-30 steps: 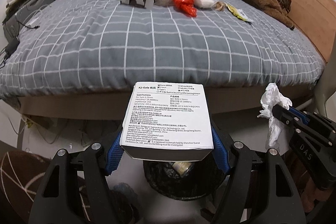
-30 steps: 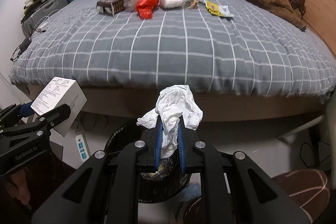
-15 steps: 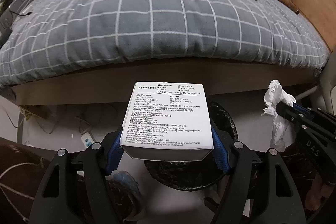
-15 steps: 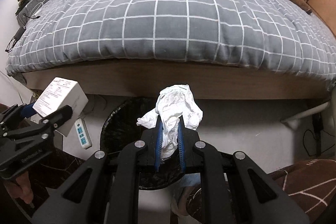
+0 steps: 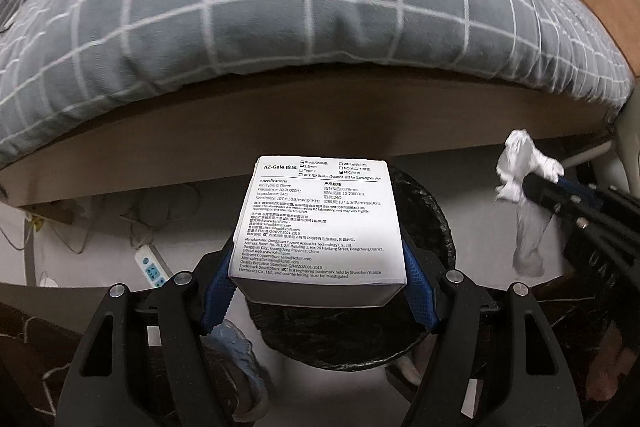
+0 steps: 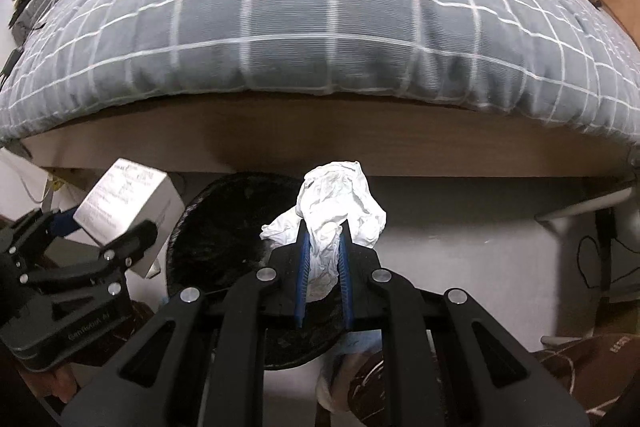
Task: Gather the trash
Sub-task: 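Open the left tool to drop the white box into the bin, then open the right tool to drop the white tissue into the bin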
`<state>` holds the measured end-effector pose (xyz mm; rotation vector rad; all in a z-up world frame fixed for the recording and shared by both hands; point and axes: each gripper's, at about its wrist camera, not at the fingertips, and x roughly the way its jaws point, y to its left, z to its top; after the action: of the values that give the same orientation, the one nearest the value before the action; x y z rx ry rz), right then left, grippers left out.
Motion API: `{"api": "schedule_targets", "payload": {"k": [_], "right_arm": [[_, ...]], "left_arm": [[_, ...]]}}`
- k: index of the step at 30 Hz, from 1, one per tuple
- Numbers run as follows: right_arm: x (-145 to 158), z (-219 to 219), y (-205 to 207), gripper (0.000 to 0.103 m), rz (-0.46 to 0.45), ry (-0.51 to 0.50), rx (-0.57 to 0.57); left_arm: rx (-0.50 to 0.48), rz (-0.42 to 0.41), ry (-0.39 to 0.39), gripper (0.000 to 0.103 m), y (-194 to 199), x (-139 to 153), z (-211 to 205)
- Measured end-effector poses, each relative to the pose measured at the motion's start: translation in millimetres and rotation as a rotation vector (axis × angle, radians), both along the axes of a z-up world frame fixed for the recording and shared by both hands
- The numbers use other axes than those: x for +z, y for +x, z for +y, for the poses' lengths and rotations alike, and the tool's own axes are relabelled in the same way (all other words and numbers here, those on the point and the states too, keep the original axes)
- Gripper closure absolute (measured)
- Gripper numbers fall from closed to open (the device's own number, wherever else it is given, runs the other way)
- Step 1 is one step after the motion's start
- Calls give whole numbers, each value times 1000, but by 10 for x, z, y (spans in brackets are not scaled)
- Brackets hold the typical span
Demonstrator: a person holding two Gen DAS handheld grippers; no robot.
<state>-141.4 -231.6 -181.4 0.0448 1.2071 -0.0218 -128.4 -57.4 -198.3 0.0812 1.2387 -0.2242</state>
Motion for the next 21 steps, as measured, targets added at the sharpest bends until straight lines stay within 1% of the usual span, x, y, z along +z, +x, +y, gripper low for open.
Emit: {"api": "schedule_targets", "payload": {"k": [6, 9, 13, 16, 17, 19, 21], "right_arm": [[-82, -254, -20, 90, 14, -11, -48], [-135, -311, -22, 90, 27, -11, -58], [-172, -290, 14, 90, 36, -10, -49], [-198, -174, 28, 90, 35, -12, -32], [-216, -166, 55, 90, 36, -12, -27], [-219, -129, 70, 90, 39, -6, -18], [-228, -78, 90, 90, 41, -4, -10]], "left_arm": [[-43, 39, -1, 34, 50, -172, -201], [-65, 52, 3, 34, 39, -234, -302], [-71, 60, 18, 33, 61, -284, -298], [-66, 58, 20, 32, 73, -333, -250], [-65, 55, 20, 31, 73, -337, -237], [-60, 40, 28, 23, 72, -318, -196], [-56, 25, 37, 17, 69, -296, -151]]}}
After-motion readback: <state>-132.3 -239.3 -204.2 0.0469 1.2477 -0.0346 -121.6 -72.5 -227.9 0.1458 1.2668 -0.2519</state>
